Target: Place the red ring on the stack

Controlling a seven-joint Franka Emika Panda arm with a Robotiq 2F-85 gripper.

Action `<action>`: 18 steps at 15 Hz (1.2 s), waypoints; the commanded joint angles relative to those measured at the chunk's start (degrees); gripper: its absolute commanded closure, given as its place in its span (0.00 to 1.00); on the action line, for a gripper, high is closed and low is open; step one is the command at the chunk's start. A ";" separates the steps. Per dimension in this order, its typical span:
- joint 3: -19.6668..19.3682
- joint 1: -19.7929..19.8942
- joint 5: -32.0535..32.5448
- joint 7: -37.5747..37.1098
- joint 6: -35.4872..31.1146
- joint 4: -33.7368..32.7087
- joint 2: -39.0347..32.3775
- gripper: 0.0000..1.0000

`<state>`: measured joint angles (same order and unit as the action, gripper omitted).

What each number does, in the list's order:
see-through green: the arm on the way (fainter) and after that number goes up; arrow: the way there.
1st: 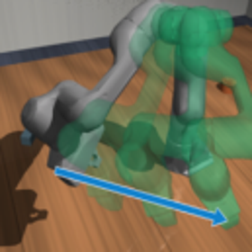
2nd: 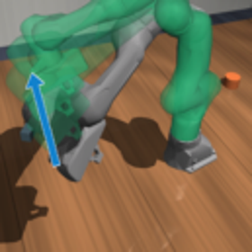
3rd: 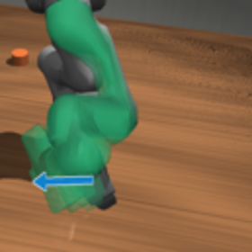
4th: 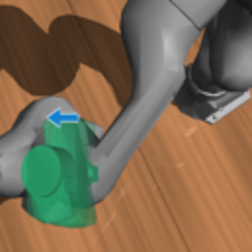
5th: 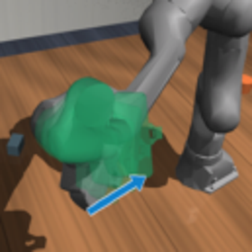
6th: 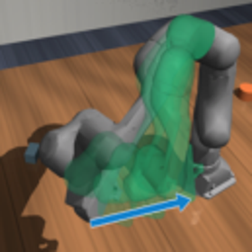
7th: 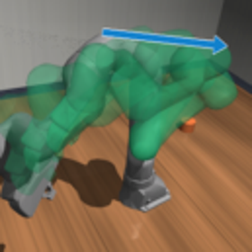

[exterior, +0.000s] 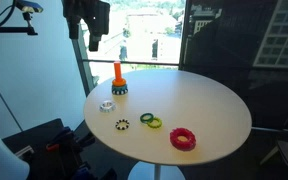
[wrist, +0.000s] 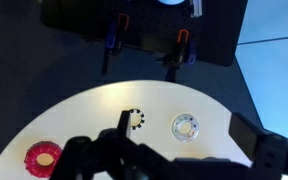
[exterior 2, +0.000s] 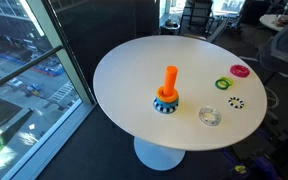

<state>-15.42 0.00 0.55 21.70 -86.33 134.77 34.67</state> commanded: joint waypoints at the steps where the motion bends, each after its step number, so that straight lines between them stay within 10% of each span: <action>1: 1.02 1.30 -0.48 0.59 0.08 -0.12 -0.22 0.00; 18: 4.31 4.37 2.97 -6.92 -17.10 -1.07 -8.50 0.00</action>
<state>-12.37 2.65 1.85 17.22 -99.79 134.91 29.47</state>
